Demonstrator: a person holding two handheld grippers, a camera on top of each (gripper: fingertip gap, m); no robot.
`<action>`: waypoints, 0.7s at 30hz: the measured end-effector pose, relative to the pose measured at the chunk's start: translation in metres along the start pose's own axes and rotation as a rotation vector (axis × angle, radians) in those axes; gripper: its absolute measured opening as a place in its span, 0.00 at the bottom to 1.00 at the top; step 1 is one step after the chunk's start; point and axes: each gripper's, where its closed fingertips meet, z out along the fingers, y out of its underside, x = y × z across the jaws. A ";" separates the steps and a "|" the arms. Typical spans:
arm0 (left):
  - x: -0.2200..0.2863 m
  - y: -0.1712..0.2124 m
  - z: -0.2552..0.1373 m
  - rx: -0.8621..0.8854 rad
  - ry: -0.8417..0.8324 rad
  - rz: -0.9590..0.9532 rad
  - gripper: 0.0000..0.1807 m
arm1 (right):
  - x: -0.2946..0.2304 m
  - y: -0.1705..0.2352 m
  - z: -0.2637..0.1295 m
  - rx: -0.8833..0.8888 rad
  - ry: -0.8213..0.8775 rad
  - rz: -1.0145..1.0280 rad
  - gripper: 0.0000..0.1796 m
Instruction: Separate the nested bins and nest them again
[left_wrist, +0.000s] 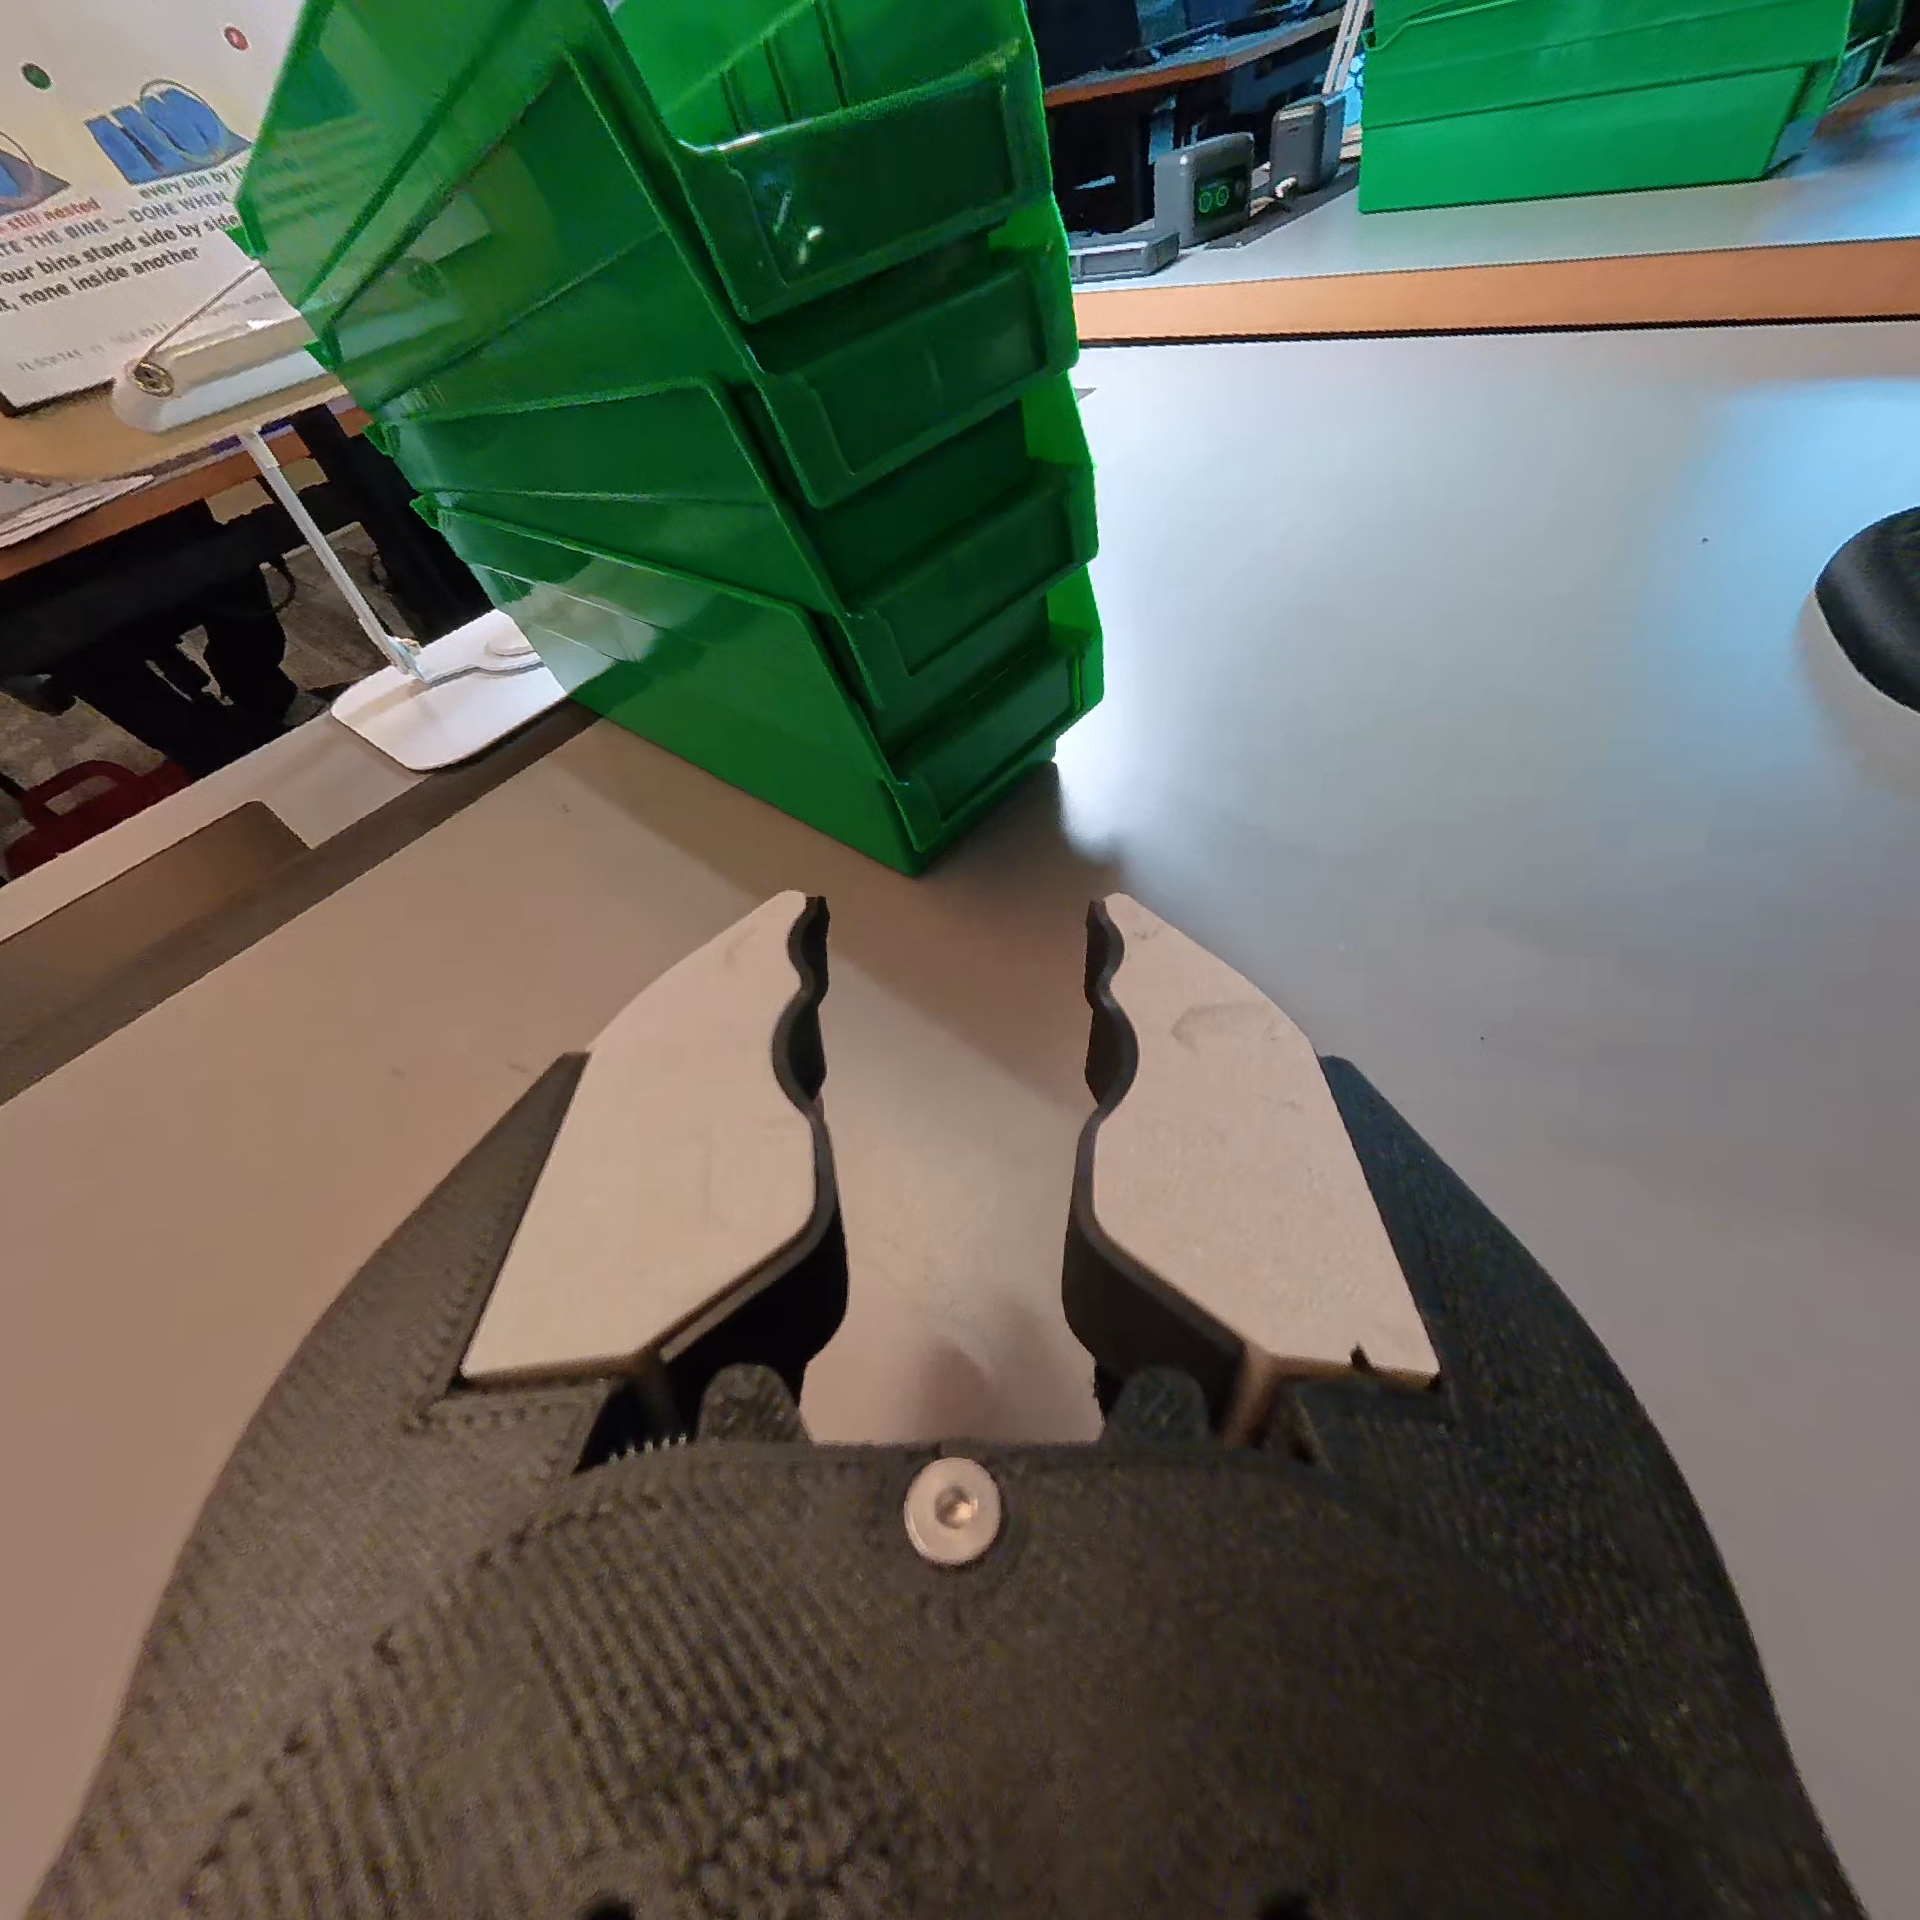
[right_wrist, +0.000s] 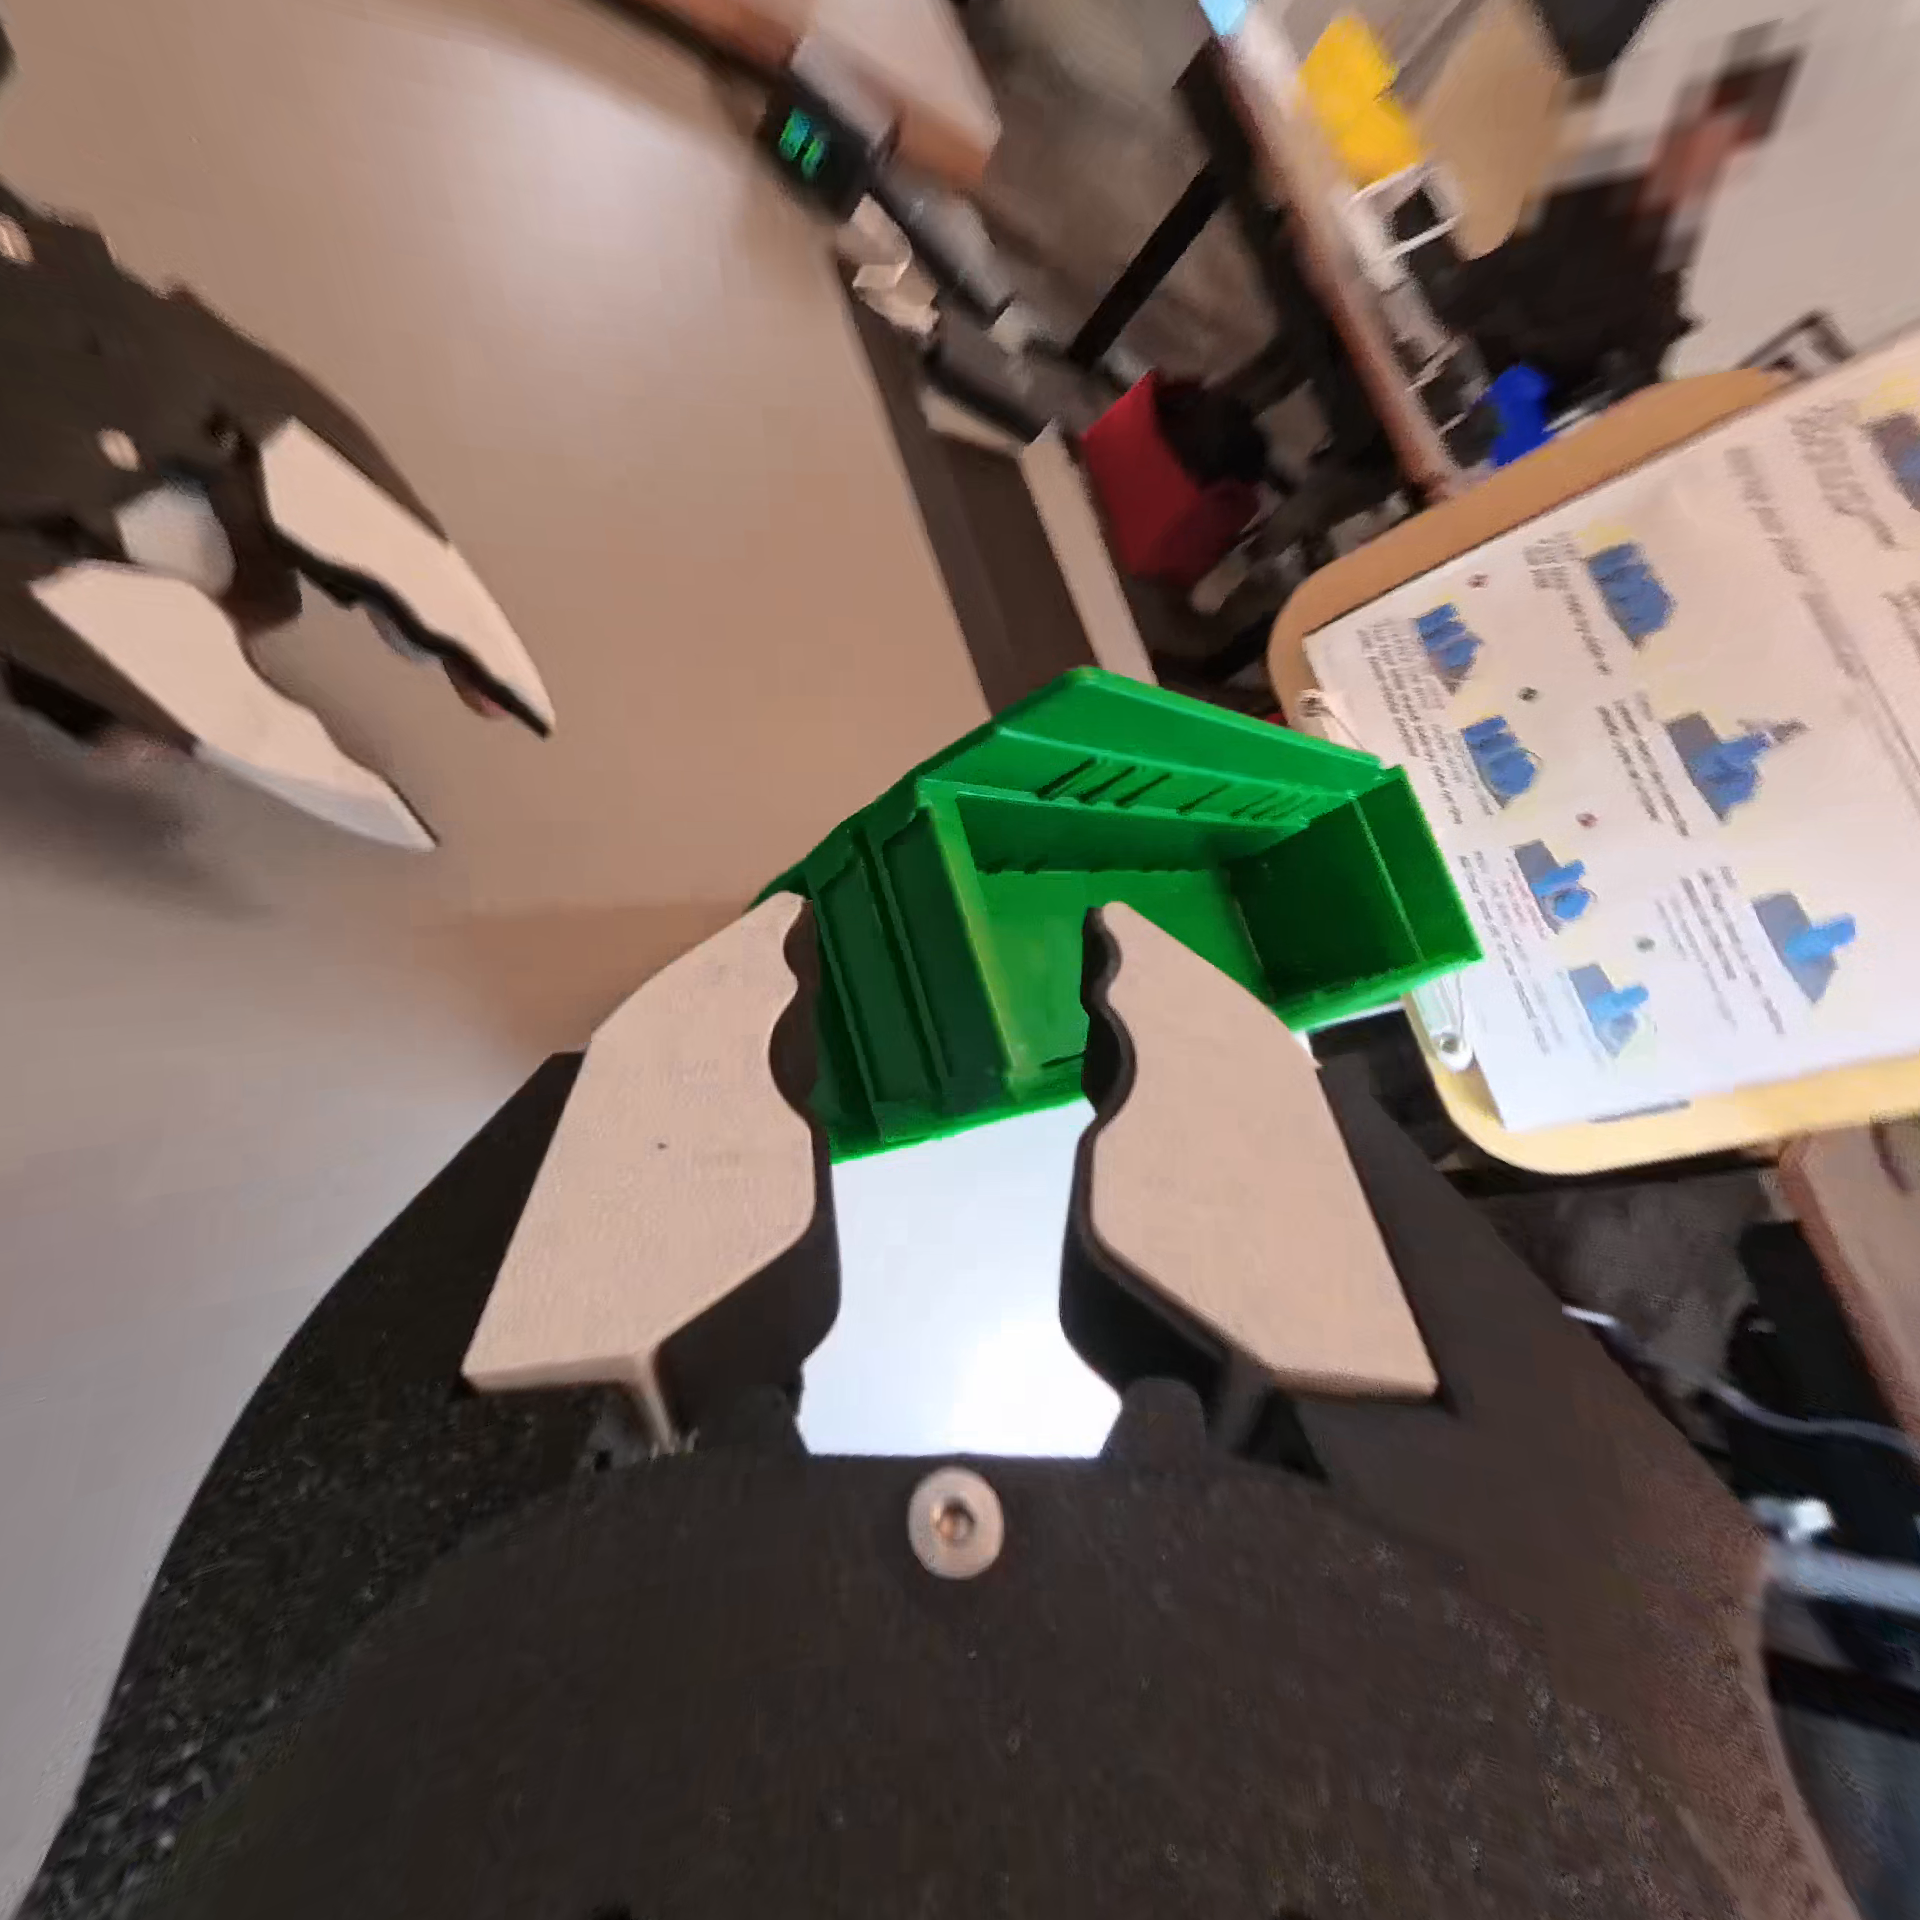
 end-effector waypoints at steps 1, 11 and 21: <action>-0.001 -0.001 0.000 0.003 -0.003 -0.003 0.26 | 0.001 0.005 -0.009 0.046 0.038 0.061 0.27; -0.010 0.001 0.002 -0.001 -0.028 -0.016 0.26 | -0.036 0.146 -0.042 0.073 0.228 0.478 0.30; 0.004 -0.004 0.014 -0.036 0.024 0.029 0.21 | -0.053 0.204 -0.023 0.083 0.271 0.669 0.34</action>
